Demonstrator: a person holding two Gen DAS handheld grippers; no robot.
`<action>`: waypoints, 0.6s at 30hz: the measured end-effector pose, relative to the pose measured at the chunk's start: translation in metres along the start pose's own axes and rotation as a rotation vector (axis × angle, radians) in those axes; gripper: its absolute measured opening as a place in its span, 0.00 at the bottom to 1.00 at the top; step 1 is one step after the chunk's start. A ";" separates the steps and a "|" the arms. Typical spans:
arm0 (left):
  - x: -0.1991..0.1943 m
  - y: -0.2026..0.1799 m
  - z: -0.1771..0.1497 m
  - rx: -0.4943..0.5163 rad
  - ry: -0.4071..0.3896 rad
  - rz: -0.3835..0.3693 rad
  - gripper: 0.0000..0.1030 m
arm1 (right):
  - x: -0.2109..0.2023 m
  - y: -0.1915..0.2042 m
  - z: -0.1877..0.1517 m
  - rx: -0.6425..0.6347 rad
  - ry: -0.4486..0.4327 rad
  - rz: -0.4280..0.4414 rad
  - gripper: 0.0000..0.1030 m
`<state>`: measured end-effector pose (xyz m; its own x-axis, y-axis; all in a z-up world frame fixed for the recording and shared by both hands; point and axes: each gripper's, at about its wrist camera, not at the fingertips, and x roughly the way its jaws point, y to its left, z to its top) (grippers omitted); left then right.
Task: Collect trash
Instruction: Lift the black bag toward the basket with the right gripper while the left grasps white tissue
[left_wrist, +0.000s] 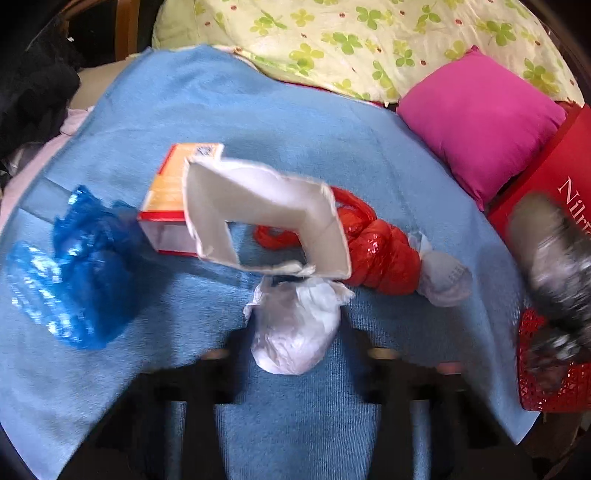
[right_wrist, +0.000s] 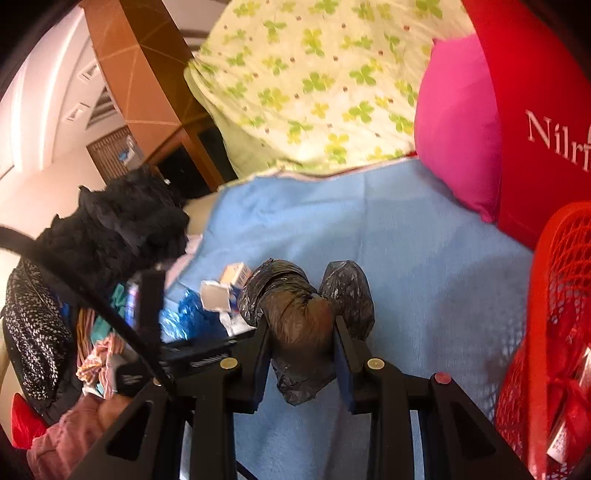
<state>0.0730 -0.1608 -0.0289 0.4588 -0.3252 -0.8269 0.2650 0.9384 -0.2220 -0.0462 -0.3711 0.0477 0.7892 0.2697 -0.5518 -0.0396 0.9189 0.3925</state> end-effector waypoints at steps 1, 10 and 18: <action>0.000 -0.001 -0.001 0.002 -0.010 0.003 0.29 | -0.003 0.000 0.001 -0.001 -0.018 0.006 0.32; -0.036 -0.019 -0.027 0.057 0.003 -0.008 0.24 | -0.027 0.006 0.008 -0.012 -0.150 0.038 0.32; -0.122 -0.056 -0.034 0.115 -0.130 -0.088 0.24 | -0.052 0.007 0.009 -0.023 -0.250 0.023 0.32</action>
<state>-0.0265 -0.1693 0.0668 0.5333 -0.4248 -0.7315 0.4003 0.8885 -0.2242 -0.0818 -0.3811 0.0862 0.9150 0.2137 -0.3422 -0.0711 0.9203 0.3847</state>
